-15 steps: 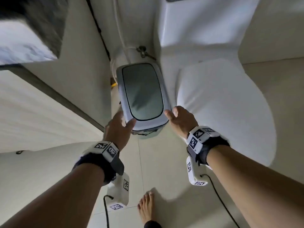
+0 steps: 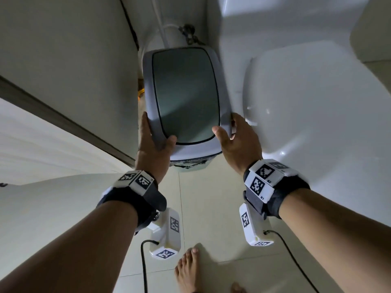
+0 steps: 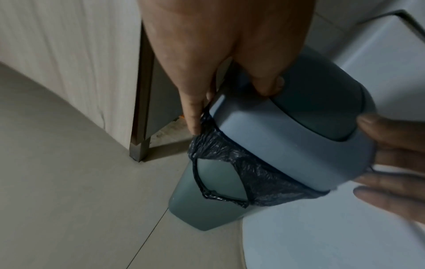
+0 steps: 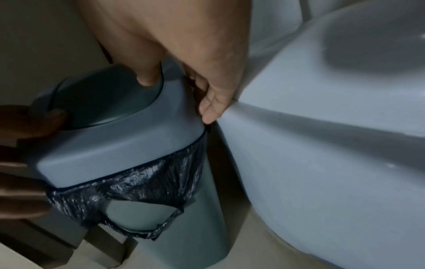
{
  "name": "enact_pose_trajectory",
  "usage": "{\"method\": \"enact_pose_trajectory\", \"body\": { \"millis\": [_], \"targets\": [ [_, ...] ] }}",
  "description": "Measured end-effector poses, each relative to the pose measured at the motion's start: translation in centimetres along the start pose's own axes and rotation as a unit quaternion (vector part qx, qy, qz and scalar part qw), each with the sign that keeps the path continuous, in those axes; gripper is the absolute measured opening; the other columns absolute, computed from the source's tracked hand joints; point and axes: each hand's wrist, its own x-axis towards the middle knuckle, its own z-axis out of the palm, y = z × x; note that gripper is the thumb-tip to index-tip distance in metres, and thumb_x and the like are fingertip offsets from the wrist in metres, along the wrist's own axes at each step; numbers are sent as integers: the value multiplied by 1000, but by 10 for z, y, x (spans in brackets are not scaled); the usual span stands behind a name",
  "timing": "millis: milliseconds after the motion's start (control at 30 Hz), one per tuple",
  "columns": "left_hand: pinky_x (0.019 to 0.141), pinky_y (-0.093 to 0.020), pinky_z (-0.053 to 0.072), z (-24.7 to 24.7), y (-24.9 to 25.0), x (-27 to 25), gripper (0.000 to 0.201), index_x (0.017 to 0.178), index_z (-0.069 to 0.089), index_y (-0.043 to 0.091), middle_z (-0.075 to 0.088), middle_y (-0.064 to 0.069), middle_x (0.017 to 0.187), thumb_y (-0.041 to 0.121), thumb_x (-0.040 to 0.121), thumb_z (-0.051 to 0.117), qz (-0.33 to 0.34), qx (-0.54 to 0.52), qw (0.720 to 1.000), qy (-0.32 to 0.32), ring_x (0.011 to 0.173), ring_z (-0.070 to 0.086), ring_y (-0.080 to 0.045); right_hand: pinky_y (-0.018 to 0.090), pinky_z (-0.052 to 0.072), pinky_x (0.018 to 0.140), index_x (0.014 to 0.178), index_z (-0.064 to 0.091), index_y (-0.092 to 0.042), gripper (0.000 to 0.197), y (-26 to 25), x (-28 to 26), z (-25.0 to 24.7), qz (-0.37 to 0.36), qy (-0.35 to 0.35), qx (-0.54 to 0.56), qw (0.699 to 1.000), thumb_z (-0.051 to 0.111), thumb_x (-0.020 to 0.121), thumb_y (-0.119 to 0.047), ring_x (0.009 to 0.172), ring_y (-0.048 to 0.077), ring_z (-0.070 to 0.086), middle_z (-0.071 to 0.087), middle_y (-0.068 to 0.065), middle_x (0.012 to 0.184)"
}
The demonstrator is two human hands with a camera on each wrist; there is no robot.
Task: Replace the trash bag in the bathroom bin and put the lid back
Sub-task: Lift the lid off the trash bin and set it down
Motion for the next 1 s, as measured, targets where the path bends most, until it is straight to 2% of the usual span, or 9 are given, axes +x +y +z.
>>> {"method": "enact_pose_trajectory", "body": {
  "millis": [133,233,300,367,500,633,767,900,1000],
  "targets": [
    [81,-54,61,-6,-9,6,86,153,12,50,56,-3,144,46,82,61,-8,-28,1000,-5,104,69,-29,31,38,77,104,52,-15,39,2,0,11,15,-7,-3,1000,46,85,-49,96,31,57,62,8,95],
    [79,-51,62,-9,-12,8,85,152,13,53,56,0,144,42,84,62,-15,-36,999,-13,105,69,-28,35,38,95,140,36,-18,54,-4,-6,16,64,-19,1,998,45,95,-44,118,33,52,57,13,129],
    [71,-47,64,-9,-16,6,83,152,14,52,55,2,144,35,88,64,-14,-49,998,-22,101,71,-25,36,37,99,148,21,-24,58,-6,-13,17,101,-32,32,994,42,97,-42,125,35,48,50,11,141],
    [66,-45,65,-8,-20,1,84,152,16,54,55,3,144,32,87,65,-18,-64,997,-29,97,72,-23,38,38,99,148,17,-31,59,-7,-21,17,127,-37,68,989,42,96,-44,121,38,52,51,10,141],
    [69,-44,65,-11,-30,-23,84,147,19,61,56,3,143,36,82,65,-37,-75,996,-26,102,71,-26,43,39,107,148,18,-36,65,1,-41,19,122,-55,111,985,45,91,-49,127,31,49,45,-1,147],
    [73,-42,65,-17,-40,-63,85,147,13,64,56,2,144,29,89,64,-39,-69,996,-33,105,70,-26,53,48,98,142,16,-53,72,19,-81,16,106,-103,125,981,38,74,-67,123,27,53,45,-8,146],
    [76,-46,64,-22,-57,-122,84,147,16,66,65,-5,131,22,93,63,-50,-85,995,-31,102,71,-28,53,49,96,122,5,-81,47,39,-130,3,84,-143,130,978,34,88,-64,109,29,63,40,-14,149],
    [83,-51,61,-23,-74,-193,84,144,20,68,69,-8,121,38,79,65,-85,-106,991,-10,100,72,-30,51,53,91,125,7,-79,49,53,-188,-5,72,-178,130,973,38,93,-59,98,25,66,47,-13,144],
    [84,-58,59,-26,-89,-245,88,142,23,71,71,-12,116,45,70,66,-110,-130,985,18,100,71,-37,51,53,91,130,1,-75,59,64,-227,-6,55,-203,103,972,41,89,-63,95,23,67,63,-4,123]
  ]
}}
